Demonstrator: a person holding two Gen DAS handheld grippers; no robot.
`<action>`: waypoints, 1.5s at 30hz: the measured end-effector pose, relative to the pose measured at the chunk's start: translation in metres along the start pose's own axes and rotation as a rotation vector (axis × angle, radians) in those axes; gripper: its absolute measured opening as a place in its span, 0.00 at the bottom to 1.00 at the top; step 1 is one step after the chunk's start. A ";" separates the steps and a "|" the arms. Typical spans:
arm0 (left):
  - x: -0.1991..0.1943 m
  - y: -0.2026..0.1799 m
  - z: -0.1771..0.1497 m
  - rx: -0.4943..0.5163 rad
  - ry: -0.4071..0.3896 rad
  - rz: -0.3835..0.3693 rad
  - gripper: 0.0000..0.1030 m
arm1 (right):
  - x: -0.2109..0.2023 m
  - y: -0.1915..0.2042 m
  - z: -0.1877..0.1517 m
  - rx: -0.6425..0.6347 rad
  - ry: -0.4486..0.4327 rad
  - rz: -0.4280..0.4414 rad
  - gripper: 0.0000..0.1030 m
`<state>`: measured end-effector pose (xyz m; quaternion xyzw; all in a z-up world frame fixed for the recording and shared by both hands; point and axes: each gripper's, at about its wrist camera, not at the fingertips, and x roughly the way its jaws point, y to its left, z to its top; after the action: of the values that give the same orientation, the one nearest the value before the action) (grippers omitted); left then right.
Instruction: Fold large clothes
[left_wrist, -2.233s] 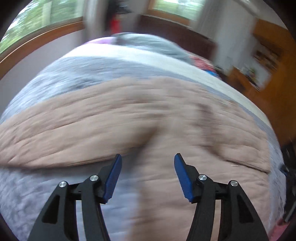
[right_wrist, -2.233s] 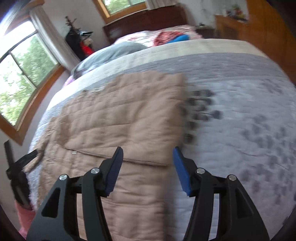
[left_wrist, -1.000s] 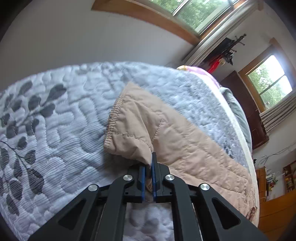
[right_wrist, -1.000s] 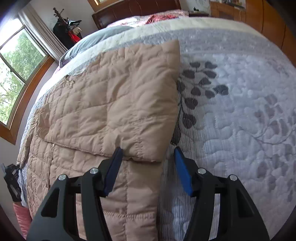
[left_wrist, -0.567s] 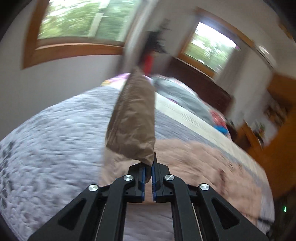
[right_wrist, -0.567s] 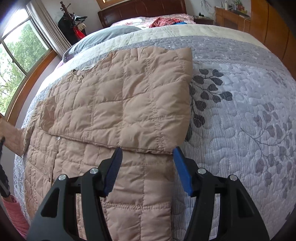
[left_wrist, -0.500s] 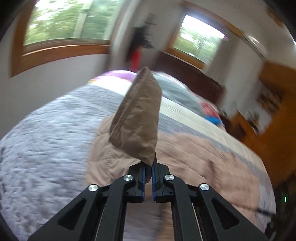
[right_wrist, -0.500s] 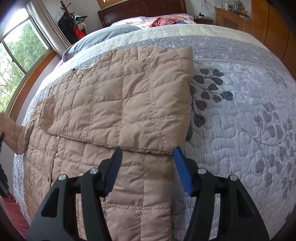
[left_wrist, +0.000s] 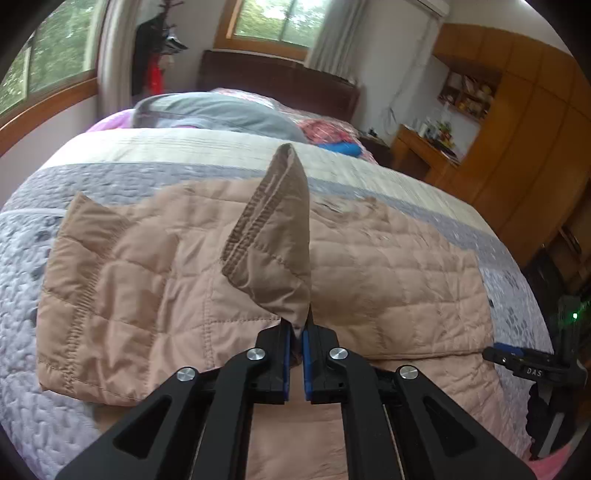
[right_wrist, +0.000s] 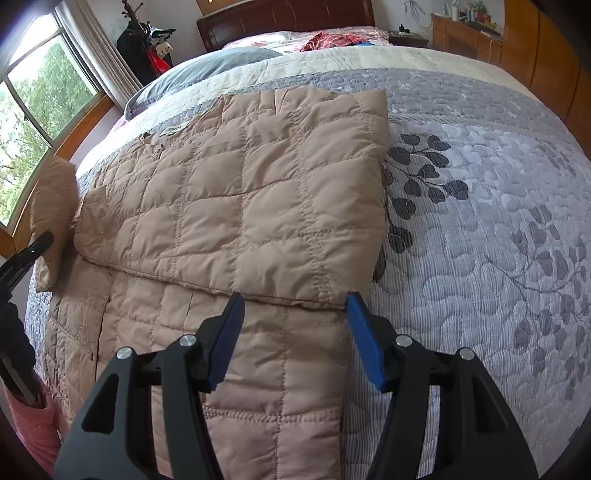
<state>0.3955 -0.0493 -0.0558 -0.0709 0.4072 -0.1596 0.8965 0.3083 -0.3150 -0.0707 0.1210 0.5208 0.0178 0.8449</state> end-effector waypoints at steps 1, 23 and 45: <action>0.005 -0.007 0.000 0.013 0.010 -0.011 0.05 | 0.001 0.000 0.000 -0.001 0.001 -0.001 0.57; -0.005 0.070 -0.008 -0.019 0.180 0.122 0.40 | -0.013 0.085 0.021 -0.113 0.054 0.155 0.51; -0.002 0.086 -0.010 -0.074 0.156 0.073 0.40 | 0.072 0.196 0.080 -0.156 0.218 0.260 0.06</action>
<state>0.4066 0.0327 -0.0828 -0.0763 0.4838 -0.1168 0.8640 0.4303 -0.1287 -0.0557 0.1189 0.5862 0.1803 0.7808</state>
